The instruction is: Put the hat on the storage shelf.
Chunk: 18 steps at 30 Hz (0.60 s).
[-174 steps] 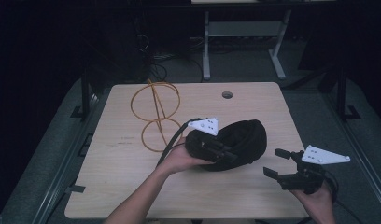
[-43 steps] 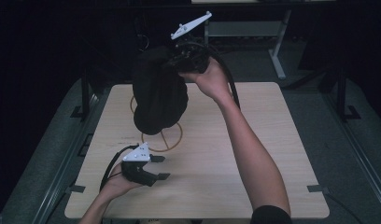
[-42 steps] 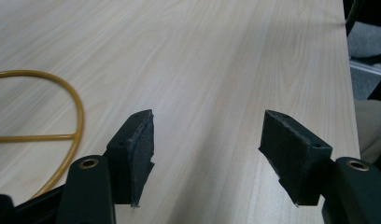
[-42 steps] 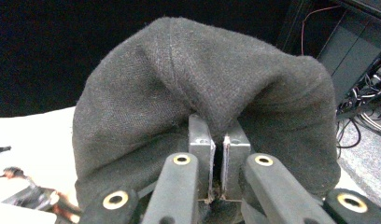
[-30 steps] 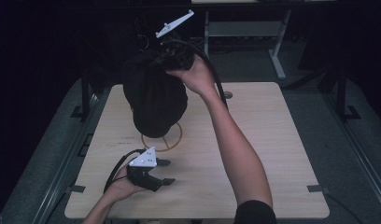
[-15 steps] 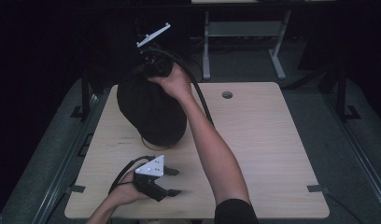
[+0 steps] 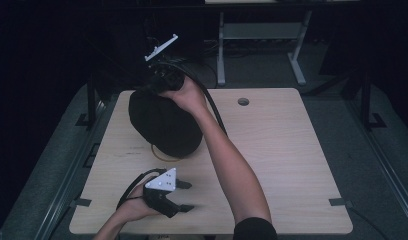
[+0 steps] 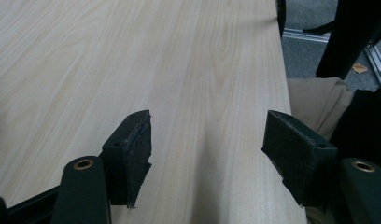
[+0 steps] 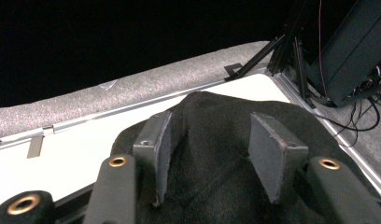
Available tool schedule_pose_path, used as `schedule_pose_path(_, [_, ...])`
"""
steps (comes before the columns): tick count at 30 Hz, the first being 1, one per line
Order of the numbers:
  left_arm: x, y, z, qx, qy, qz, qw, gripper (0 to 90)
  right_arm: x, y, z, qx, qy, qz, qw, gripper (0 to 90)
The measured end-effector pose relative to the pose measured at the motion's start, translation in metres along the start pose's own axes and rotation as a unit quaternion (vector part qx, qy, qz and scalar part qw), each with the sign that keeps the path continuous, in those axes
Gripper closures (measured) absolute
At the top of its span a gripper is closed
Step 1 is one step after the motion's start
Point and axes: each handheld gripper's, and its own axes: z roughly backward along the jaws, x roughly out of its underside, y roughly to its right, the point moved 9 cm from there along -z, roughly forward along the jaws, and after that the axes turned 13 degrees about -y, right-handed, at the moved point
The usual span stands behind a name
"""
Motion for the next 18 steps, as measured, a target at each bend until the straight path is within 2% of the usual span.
schedule_pose_path(6, [0.001, -0.003, 0.001, -0.01, 0.002, 0.006, 0.9999, 30.8, 0.001, 0.0, 0.008, -0.005, 0.012, -0.013, 0.9998, 43.8])
schedule_pose_path(9, [0.002, -0.005, 0.0, -0.012, 0.008, 0.008, 0.9999, 30.6, 0.002, 0.002, 0.013, -0.006, 0.026, -0.007, 0.9996, 40.9])
schedule_pose_path(10, [0.002, -0.005, 0.0, -0.012, 0.008, 0.008, 0.9999, 30.5, 0.003, 0.001, 0.015, -0.008, 0.027, -0.016, 0.9995, 40.1])
schedule_pose_path(12, [0.003, -0.007, 0.001, -0.015, 0.006, 0.01, 0.9998, 30.4, 0.004, 0.001, 0.018, -0.013, 0.032, -0.019, 0.9992, 39.1])
schedule_pose_path(18, [0.003, -0.007, 0.002, -0.019, 0.007, 0.009, 0.9998, 30.4, 0.008, 0.004, 0.025, -0.009, 0.033, -0.017, 0.9993, 38.3])
